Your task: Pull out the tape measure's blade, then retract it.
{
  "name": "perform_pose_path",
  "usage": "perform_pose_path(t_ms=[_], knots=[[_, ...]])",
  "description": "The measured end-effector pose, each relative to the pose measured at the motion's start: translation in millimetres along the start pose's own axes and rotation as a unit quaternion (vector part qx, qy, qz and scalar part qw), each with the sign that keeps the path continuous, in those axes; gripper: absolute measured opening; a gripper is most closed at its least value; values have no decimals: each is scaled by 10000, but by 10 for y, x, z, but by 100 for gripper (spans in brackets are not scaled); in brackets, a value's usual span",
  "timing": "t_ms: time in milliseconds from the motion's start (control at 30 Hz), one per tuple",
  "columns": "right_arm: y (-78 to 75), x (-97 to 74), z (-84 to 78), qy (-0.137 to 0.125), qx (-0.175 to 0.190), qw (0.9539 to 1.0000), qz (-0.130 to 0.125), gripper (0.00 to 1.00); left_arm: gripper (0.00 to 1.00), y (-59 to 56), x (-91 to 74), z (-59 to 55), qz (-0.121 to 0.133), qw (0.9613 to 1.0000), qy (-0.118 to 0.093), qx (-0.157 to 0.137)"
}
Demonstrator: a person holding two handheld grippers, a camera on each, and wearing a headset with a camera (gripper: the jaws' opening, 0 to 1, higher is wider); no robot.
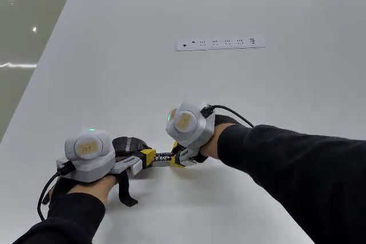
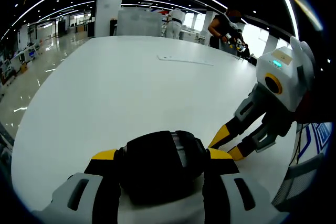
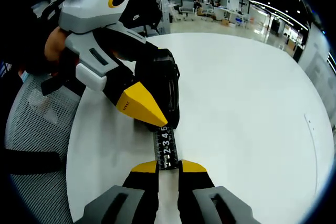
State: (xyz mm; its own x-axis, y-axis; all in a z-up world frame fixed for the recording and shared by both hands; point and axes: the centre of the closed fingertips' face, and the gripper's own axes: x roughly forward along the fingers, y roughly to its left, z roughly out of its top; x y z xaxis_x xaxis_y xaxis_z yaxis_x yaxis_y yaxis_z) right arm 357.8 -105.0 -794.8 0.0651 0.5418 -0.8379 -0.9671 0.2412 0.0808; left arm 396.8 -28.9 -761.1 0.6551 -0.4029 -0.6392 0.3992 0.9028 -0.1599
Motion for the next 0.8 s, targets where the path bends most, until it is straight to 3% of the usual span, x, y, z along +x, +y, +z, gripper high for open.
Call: perform_pose_path(t_ms=[800], knots=[[13, 77, 112, -117, 69, 9999, -37, 9, 58, -7, 3, -4, -20, 10000, 7, 0]])
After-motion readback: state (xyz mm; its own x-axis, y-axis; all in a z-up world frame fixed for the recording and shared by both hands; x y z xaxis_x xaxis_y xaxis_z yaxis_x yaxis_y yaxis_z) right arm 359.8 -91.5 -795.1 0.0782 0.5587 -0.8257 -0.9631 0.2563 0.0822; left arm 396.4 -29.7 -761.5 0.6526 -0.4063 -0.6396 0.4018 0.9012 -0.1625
